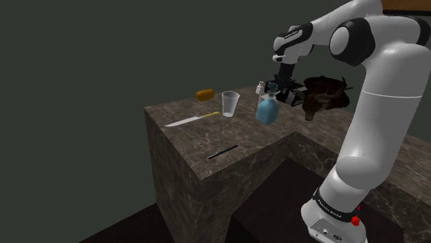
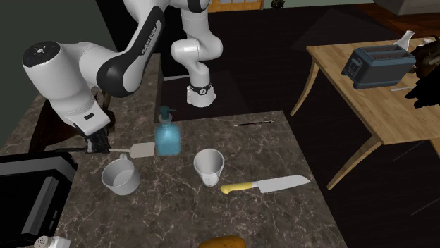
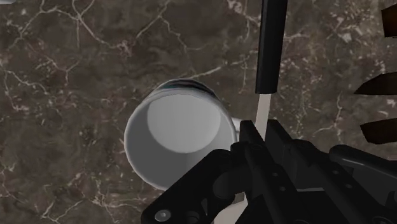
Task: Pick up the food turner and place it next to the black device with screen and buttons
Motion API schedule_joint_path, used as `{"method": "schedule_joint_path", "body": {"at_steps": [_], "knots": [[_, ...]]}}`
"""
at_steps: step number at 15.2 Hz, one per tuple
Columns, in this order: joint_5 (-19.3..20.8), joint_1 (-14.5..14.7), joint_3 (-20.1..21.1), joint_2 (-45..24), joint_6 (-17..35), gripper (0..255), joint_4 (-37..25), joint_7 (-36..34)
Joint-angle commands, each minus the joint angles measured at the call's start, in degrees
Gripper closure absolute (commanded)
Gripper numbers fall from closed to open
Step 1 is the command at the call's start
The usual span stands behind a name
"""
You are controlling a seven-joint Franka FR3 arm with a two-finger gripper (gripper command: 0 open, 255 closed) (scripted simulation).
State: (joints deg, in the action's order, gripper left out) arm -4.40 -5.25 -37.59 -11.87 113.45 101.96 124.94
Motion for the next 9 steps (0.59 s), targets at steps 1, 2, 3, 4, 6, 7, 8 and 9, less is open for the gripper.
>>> {"method": "schedule_joint_path", "body": {"at_steps": [1,2,3,4,6,7,8,9], "knots": [[-0.23,0.00,0.09,-0.29,1.59,255,1.35,0.08],[-0.40,-0.03,0.14,-0.51,2.30,255,1.88,0.16],[-0.58,-0.08,0.19,-0.75,3.01,255,2.39,0.25],[-0.77,-0.12,0.25,-1.01,3.71,255,2.89,0.35],[-1.17,-0.23,0.37,-1.55,5.10,255,3.85,0.57],[-1.39,-0.29,0.44,-1.84,5.79,255,4.31,0.68],[-1.62,-0.35,0.52,-2.14,6.48,255,4.75,0.81],[-1.85,-0.42,0.60,-2.45,7.16,255,5.19,0.94]]}}
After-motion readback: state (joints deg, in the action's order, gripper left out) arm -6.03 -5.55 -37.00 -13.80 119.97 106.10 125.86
